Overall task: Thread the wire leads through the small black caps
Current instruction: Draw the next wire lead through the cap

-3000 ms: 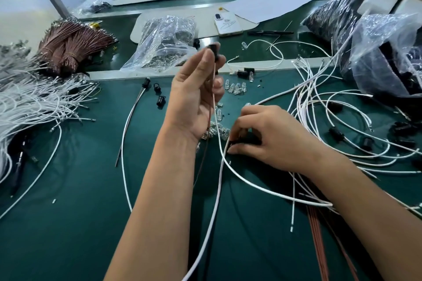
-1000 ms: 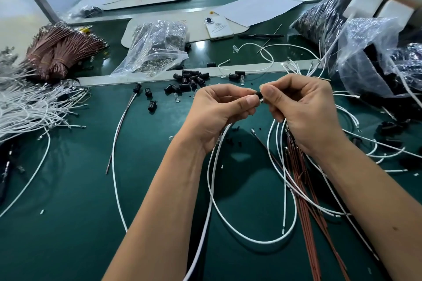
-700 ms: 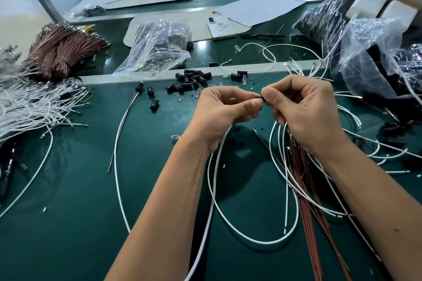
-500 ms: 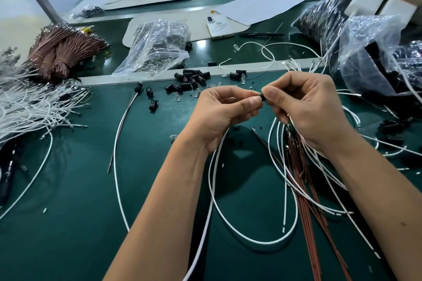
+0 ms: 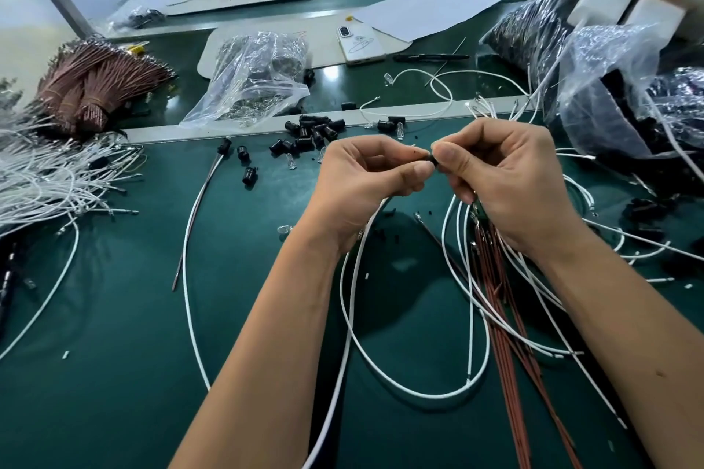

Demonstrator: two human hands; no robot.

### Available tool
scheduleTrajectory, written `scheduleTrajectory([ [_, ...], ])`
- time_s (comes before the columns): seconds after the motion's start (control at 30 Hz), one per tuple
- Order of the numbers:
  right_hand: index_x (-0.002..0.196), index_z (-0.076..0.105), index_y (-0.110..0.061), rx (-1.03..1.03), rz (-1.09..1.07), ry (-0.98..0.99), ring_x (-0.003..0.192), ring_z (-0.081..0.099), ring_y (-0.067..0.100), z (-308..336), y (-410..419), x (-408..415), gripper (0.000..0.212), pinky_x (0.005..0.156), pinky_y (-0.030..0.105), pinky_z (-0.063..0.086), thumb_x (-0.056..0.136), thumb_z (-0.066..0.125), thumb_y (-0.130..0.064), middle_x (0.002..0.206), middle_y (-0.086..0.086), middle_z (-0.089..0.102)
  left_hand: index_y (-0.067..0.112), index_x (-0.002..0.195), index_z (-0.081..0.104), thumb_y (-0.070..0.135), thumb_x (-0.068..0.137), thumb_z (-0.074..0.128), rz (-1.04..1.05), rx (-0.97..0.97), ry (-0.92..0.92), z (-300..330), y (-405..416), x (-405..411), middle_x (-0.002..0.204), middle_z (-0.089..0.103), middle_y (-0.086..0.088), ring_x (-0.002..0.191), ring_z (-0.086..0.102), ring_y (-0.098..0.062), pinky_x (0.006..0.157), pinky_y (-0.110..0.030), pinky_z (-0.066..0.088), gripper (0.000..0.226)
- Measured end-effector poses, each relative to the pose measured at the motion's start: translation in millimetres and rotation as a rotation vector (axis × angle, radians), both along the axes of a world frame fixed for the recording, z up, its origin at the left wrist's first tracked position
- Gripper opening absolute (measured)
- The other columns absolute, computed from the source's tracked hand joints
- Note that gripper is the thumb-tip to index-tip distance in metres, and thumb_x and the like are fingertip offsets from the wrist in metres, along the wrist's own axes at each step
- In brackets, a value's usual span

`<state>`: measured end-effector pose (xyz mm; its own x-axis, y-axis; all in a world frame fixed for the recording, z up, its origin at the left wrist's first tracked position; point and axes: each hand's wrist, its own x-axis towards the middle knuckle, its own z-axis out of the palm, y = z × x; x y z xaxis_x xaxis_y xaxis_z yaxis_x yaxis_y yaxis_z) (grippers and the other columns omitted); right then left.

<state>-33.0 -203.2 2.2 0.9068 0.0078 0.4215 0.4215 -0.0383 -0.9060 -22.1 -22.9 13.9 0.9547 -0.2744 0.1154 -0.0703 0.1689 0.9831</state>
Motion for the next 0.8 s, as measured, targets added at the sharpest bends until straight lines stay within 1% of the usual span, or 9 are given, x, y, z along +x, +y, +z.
scheduleTrajectory([
  [0.13, 0.082, 0.072, -0.011, 0.057, 0.038, 0.014, 0.047, 0.049, 0.014, 0, 3, -2, 0.011, 0.044, 0.02, 0.04, 0.092, 0.076, -0.012, 0.062, 0.003, 0.066, 0.012, 0.076, 0.078, -0.002, 0.08, 0.076, -0.039, -0.061, 0.079, -1, 0, -2, 0.072, 0.073, -0.006, 0.06, 0.066, -0.012, 0.06, -0.018, 0.053, 0.014],
  [0.3, 0.076, 0.071, -0.021, 0.158, 0.089, 0.062, 0.047, 0.045, 0.012, -2, 9, -4, 0.016, 0.044, 0.019, 0.035, 0.091, 0.074, -0.016, 0.062, -0.002, 0.066, 0.013, 0.073, 0.078, 0.0, 0.079, 0.077, -0.038, -0.067, 0.089, -1, 1, -1, 0.072, 0.073, -0.006, 0.06, 0.067, -0.012, 0.061, -0.018, 0.054, 0.015],
  [0.37, 0.075, 0.071, -0.022, 0.163, 0.071, 0.09, 0.047, 0.045, 0.012, -5, 13, -4, 0.019, 0.043, 0.02, 0.035, 0.093, 0.074, -0.014, 0.062, -0.002, 0.065, 0.014, 0.072, 0.078, 0.001, 0.076, 0.078, -0.023, -0.055, 0.095, -1, 0, -1, 0.072, 0.073, -0.007, 0.06, 0.067, -0.013, 0.06, -0.019, 0.054, 0.013],
  [0.43, 0.08, 0.074, -0.018, 0.132, -0.01, 0.086, 0.05, 0.05, 0.014, -8, 16, -3, 0.016, 0.043, 0.022, 0.038, 0.095, 0.073, -0.013, 0.063, 0.003, 0.066, 0.015, 0.071, 0.078, 0.002, 0.075, 0.079, 0.022, -0.041, 0.11, -2, -1, 0, 0.074, 0.073, -0.01, 0.06, 0.067, -0.015, 0.061, -0.02, 0.054, 0.014],
  [0.5, 0.089, 0.078, -0.012, 0.069, -0.089, 0.048, 0.054, 0.054, 0.018, -11, 17, -2, 0.014, 0.045, 0.028, 0.044, 0.099, 0.071, -0.019, 0.068, 0.006, 0.068, 0.014, 0.073, 0.078, 0.002, 0.075, 0.081, 0.085, -0.063, 0.135, -3, -2, 2, 0.074, 0.073, -0.012, 0.061, 0.067, -0.015, 0.064, -0.021, 0.056, 0.012],
  [0.6, 0.1, 0.079, -0.008, -0.014, -0.148, -0.004, 0.056, 0.059, 0.023, -12, 18, -1, 0.027, 0.049, 0.038, 0.051, 0.102, 0.066, -0.031, 0.076, 0.01, 0.069, 0.01, 0.076, 0.077, 0.001, 0.077, 0.081, 0.135, -0.12, 0.152, -5, -5, 3, 0.074, 0.074, -0.012, 0.061, 0.068, -0.015, 0.062, -0.021, 0.055, 0.009],
  [0.67, 0.102, 0.079, -0.009, -0.034, -0.169, -0.042, 0.056, 0.06, 0.023, -12, 18, -2, 0.023, 0.051, 0.035, 0.052, 0.103, 0.065, -0.028, 0.081, 0.01, 0.07, 0.008, 0.077, 0.076, 0.001, 0.077, 0.081, 0.141, -0.152, 0.157, -5, -9, 2, 0.073, 0.073, -0.013, 0.06, 0.067, -0.015, 0.06, -0.021, 0.054, 0.008],
  [0.73, 0.108, 0.079, -0.009, -0.035, -0.15, -0.05, 0.063, 0.062, 0.025, -13, 18, -1, 0.019, 0.054, 0.031, 0.053, 0.103, 0.065, -0.021, 0.088, 0.013, 0.069, 0.006, 0.077, 0.075, -0.001, 0.077, 0.08, 0.163, -0.166, 0.16, -5, -11, 1, 0.072, 0.073, -0.013, 0.058, 0.067, -0.015, 0.06, -0.022, 0.054, 0.009],
  [0.8, 0.118, 0.076, -0.008, -0.016, -0.099, 0.004, 0.07, 0.062, 0.024, -13, 18, 0, 0.022, 0.058, 0.028, 0.055, 0.101, 0.067, -0.018, 0.096, 0.014, 0.069, 0.003, 0.08, 0.072, -0.003, 0.079, 0.079, 0.196, -0.159, 0.144, -3, -10, 1, 0.07, 0.073, -0.01, 0.057, 0.067, -0.014, 0.06, -0.021, 0.054, 0.009],
])
